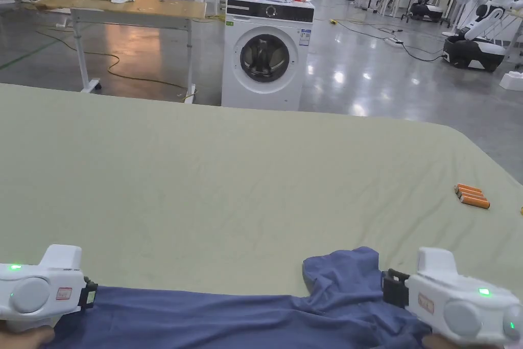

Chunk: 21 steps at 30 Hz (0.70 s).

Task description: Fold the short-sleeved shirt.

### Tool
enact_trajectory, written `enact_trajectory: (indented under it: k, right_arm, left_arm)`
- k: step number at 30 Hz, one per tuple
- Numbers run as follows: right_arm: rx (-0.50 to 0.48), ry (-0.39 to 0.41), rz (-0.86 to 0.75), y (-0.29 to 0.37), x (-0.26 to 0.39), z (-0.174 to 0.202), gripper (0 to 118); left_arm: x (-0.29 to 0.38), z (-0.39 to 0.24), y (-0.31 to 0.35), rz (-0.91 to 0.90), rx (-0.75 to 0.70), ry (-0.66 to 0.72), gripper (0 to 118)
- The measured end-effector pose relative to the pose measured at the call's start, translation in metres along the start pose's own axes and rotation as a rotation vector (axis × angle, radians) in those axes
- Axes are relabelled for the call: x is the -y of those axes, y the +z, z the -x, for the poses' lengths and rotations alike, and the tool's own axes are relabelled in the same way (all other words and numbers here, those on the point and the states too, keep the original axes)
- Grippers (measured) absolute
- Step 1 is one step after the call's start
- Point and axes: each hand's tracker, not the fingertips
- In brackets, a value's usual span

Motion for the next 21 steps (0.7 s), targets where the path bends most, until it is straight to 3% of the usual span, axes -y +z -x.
enact_trajectory:
  k: [4, 8, 12, 14, 15, 16, 17, 18, 21]
  right_arm:
    - [0.006, 0.042, 0.175, -0.052, -0.024, -0.013, 69]
    - [-0.032, -0.002, 0.299, -0.095, -0.025, -0.02, 70]
    - [-0.016, 0.026, 0.323, -0.106, -0.021, -0.01, 64]
    - [-0.003, 0.051, 0.322, -0.104, -0.022, -0.005, 49]
    - [0.003, 0.061, 0.323, -0.103, -0.024, -0.002, 36]
    - [0.0, 0.079, 0.319, -0.101, -0.026, 0.002, 10]
    - [0.012, 0.128, 0.304, -0.1, -0.027, 0.004, 2]
    - [0.015, 0.161, 0.3, -0.098, -0.026, 0.005, 2]
    - [-0.016, 0.071, 0.244, -0.082, -0.029, -0.004, 1]
  left_arm:
    - [0.004, 0.006, 0.019, -0.058, 0.016, 0.023, 1]
    - [0.01, 0.008, 0.031, -0.097, 0.028, 0.03, 1]
    - [0.014, 0.01, 0.034, -0.106, 0.032, 0.024, 1]
    - [0.015, 0.009, 0.033, -0.108, 0.03, 0.024, 1]
    - [0.016, 0.01, 0.033, -0.107, 0.03, 0.023, 1]
    - [0.016, 0.01, 0.033, -0.107, 0.028, 0.022, 1]
    - [0.017, 0.01, 0.032, -0.11, 0.027, 0.022, 1]
    - [0.017, 0.01, 0.03, -0.111, 0.028, 0.025, 1]
    - [0.017, 0.012, 0.032, -0.116, 0.038, 0.039, 1]
